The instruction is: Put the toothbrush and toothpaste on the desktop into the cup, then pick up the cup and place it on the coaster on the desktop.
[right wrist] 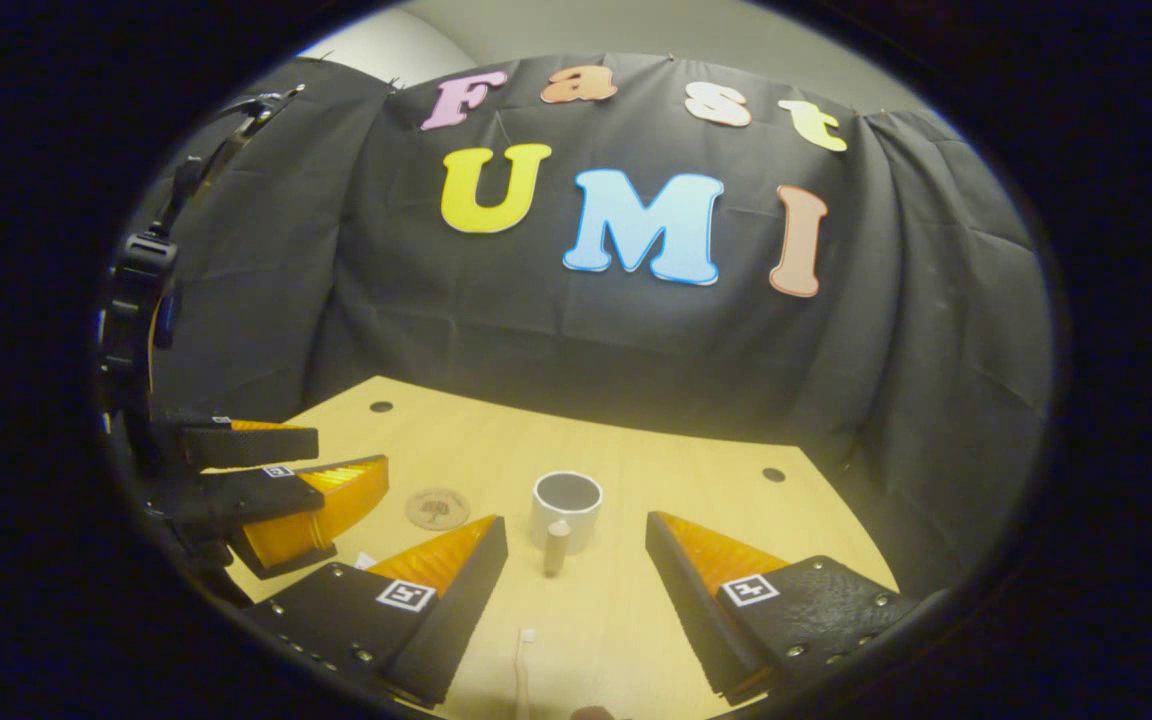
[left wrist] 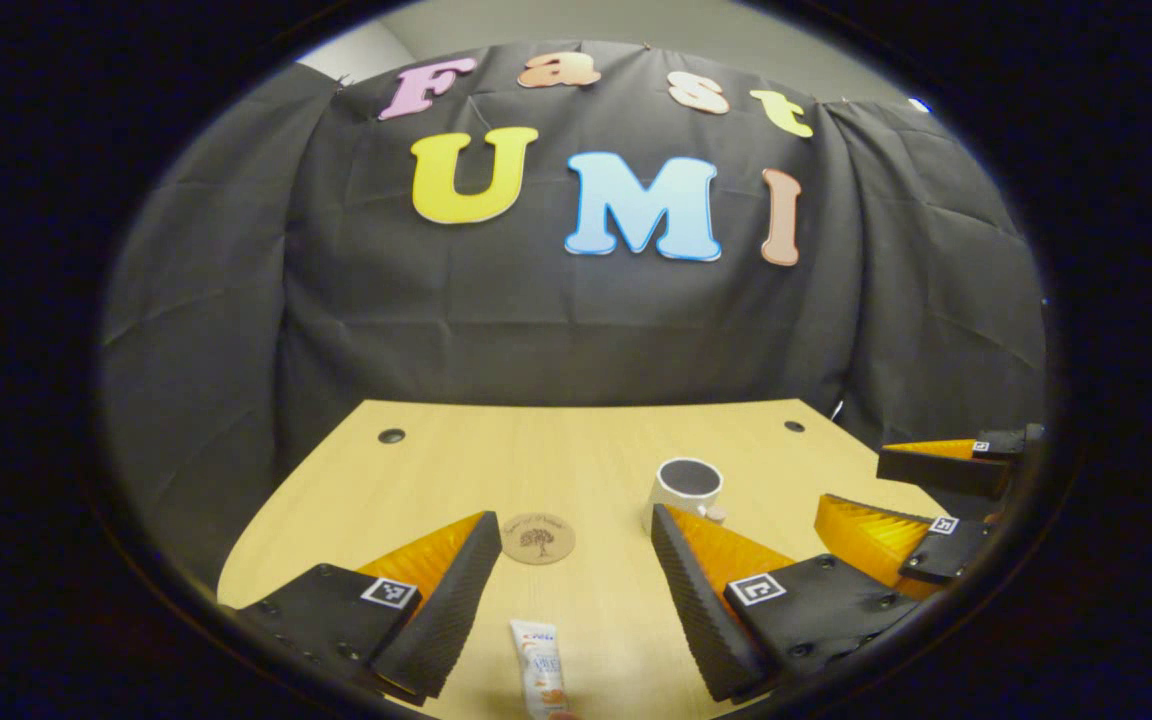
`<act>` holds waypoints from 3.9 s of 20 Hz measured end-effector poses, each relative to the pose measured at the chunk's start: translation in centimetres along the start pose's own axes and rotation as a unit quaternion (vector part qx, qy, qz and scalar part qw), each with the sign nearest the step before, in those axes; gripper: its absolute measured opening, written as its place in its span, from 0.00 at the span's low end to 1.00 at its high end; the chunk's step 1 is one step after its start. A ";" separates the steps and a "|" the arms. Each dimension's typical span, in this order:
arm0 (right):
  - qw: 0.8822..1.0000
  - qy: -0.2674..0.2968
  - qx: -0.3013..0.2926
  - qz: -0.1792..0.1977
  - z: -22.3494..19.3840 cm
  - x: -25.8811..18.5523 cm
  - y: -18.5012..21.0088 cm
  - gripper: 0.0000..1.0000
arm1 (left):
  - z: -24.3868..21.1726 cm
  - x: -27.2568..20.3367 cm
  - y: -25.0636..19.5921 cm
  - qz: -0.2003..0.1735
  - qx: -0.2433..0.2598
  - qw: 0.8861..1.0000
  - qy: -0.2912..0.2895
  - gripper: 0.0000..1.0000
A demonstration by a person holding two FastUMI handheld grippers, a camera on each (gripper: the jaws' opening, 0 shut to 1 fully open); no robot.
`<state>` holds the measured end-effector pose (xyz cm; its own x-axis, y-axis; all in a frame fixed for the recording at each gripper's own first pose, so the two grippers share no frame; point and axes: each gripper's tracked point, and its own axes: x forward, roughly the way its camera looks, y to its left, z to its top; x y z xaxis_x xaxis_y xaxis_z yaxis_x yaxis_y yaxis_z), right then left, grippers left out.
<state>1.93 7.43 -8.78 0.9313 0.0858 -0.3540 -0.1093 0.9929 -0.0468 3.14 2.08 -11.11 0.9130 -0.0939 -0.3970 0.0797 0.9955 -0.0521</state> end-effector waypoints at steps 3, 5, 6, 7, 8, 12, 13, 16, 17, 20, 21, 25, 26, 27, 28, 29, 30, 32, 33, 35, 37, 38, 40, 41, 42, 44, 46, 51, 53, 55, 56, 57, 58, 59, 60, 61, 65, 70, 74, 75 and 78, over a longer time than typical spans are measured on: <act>0.999 0.047 0.001 0.014 -2.3 1.2 1.1 0.88 | -2.3 0.8 0.7 0.007 0.003 0.999 0.043 0.94; 0.997 0.078 0.006 0.025 -3.8 1.7 2.0 0.88 | -3.8 1.3 1.2 0.011 0.001 0.997 0.073 0.95; 0.995 0.093 0.008 0.029 -4.5 1.9 2.4 0.89 | -4.7 1.4 1.3 0.013 -0.001 0.996 0.089 0.95; 0.994 0.108 0.011 0.032 -5.3 2.1 2.7 0.89 | -5.5 1.7 1.3 0.012 -0.003 0.994 0.106 0.97; 0.992 0.122 0.012 0.034 -5.8 2.4 2.7 0.89 | -6.5 1.8 1.3 0.013 -0.004 0.993 0.121 0.97; 0.982 0.184 0.023 0.042 -8.9 2.9 3.6 0.88 | -9.6 1.6 2.5 0.021 -0.008 0.983 0.181 0.97; 0.979 0.199 0.025 0.041 -9.7 2.8 3.7 0.88 | -10.3 1.7 2.6 0.020 -0.010 0.981 0.194 0.97; 0.964 0.259 0.029 0.045 -11.7 1.9 4.1 0.89 | -12.2 1.8 2.8 0.022 -0.010 0.972 0.235 0.97; 0.960 0.275 0.031 0.047 -12.3 1.7 4.2 0.89 | -12.9 1.7 2.7 0.021 -0.009 0.967 0.253 0.98; 0.948 0.310 0.037 0.053 -13.5 1.5 4.6 0.90 | -15.1 1.2 3.3 0.021 -0.008 0.956 0.293 1.00; 0.945 0.320 0.039 0.055 -14.3 1.4 4.8 0.90 | -15.6 1.1 3.5 0.022 -0.007 0.952 0.305 0.99; 0.927 0.366 0.047 0.063 -16.4 0.8 5.2 0.90 | -17.8 0.9 3.7 0.025 -0.005 0.938 0.346 0.99; 0.922 0.379 0.052 0.066 -16.9 0.7 5.4 0.91 | -18.4 0.8 3.8 0.026 -0.004 0.934 0.355 0.99; 0.915 0.393 0.057 0.068 -17.7 0.7 5.6 0.91 | -18.9 0.8 3.9 0.027 -0.004 0.931 0.364 0.99; 0.907 0.411 0.058 0.070 -18.5 0.6 5.6 0.91 | -19.4 0.6 4.0 0.029 -0.004 0.928 0.372 0.99; 0.902 0.423 0.056 0.070 -19.0 0.3 5.6 0.92 | -20.0 0.4 4.1 0.029 -0.007 0.924 0.382 0.99; 0.896 0.434 0.054 0.071 -19.5 0.2 5.6 0.92 | -20.4 0.3 4.1 0.030 -0.011 0.920 0.391 0.99; 0.888 0.452 0.047 0.074 -20.0 -0.1 5.6 0.92 | -21.1 0.1 3.9 0.029 -0.018 0.913 0.406 0.99; 0.884 0.460 0.044 0.076 -20.2 -0.3 5.6 0.92 | -21.3 0.0 4.0 0.029 -0.019 0.911 0.411 0.99; 0.875 0.475 0.041 0.080 -20.7 -0.4 5.8 0.92 | -21.6 0.1 3.9 0.028 -0.019 0.909 0.416 0.99; 0.867 0.490 0.039 0.081 -21.2 -0.7 5.9 0.82 | -21.9 0.0 3.6 0.025 -0.024 0.904 0.425 0.99; 0.863 0.497 0.039 0.083 -21.3 -0.8 6.0 0.77 | -22.2 -0.1 3.4 0.024 -0.028 0.902 0.430 0.99; 0.859 0.504 0.030 0.083 -21.4 -0.9 5.8 0.72 | -22.6 -0.2 3.2 0.023 -0.039 0.898 0.439 0.99; 0.859 0.505 0.025 0.078 -21.5 -0.8 5.6 0.71 | -22.6 -0.4 3.2 0.026 -0.042 0.895 0.443 0.98; 0.857 0.508 0.022 0.077 -21.4 -0.8 5.6 0.63 | -22.8 -0.3 3.3 0.029 -0.039 0.896 0.441 0.94; 0.856 0.512 0.011 0.076 -21.7 -0.6 5.3 0.60 | -22.7 -0.3 3.7 0.034 -0.032 0.895 0.443 0.84; 0.850 0.520 0.011 0.079 -21.6 -0.9 5.3 0.38 | -22.8 -0.3 3.8 0.035 -0.027 0.895 0.444 0.72; 0.844 0.529 0.010 0.085 -21.7 -1.1 5.3 0.13 | -22.8 -0.4 3.9 0.037 -0.026 0.892 0.449 0.48; 0.845 0.527 0.011 0.089 -21.5 -1.2 5.1 0.08 | -22.9 -0.3 3.9 0.039 -0.024 0.890 0.453 0.47; 0.848 0.522 0.014 0.091 -21.2 -0.8 5.1 0.08 | -22.9 -0.1 4.2 0.044 -0.023 0.892 0.449 0.36; 0.848 0.521 0.023 0.097 -20.8 -1.2 5.2 0.04 | -22.8 -0.3 4.2 0.039 -0.020 0.893 0.449 0.34; 0.847 0.522 0.025 0.099 -21.6 -0.9 5.4 0.05 | -22.6 -0.3 4.4 0.040 -0.020 0.896 0.442 0.34; 0.849 0.518 0.027 0.101 -21.3 -0.9 5.4 0.04 | -22.5 -0.2 4.2 0.037 -0.023 0.896 0.443 0.27; 0.849 0.517 0.032 0.104 -21.3 -1.0 5.6 0.04 | -22.4 -0.1 4.2 0.035 -0.023 0.898 0.438 0.27; 0.849 0.516 0.038 0.106 -21.2 -1.0 5.7 0.04 | -22.6 0.0 4.1 0.032 -0.025 0.899 0.436 0.27; 0.850 0.513 0.043 0.107 -21.1 -1.1 5.8 0.04 | -22.4 -0.1 4.1 0.032 -0.027 0.900 0.435 0.22; 0.862 0.493 0.049 0.106 -20.2 -1.2 5.6 0.05 | -22.0 -0.5 3.9 0.032 -0.043 0.905 0.422 0.22; 0.888 0.441 0.067 0.114 -18.2 -1.1 5.7 0.04 | -20.0 -0.3 3.7 0.040 -0.041 0.923 0.381 0.22; 0.909 0.384 0.092 0.131 -16.4 -0.3 6.2 0.04 | -18.2 0.9 3.0 0.036 -0.038 0.940 0.337 0.22; 0.913 0.371 0.097 0.135 -16.2 0.0 6.6 0.04 | -17.7 1.2 2.9 0.033 -0.033 0.945 0.324 0.22; 0.929 0.327 0.107 0.140 -14.6 0.7 6.6 0.04 | -15.9 2.2 2.5 0.029 -0.020 0.957 0.288 0.20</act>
<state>-3.21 12.80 -22.95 0.4599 0.3444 -0.8185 -0.1785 0.9388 0.2947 -1.07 4.07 -26.69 0.5426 -0.0438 -0.8389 0.0102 0.9989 -0.0456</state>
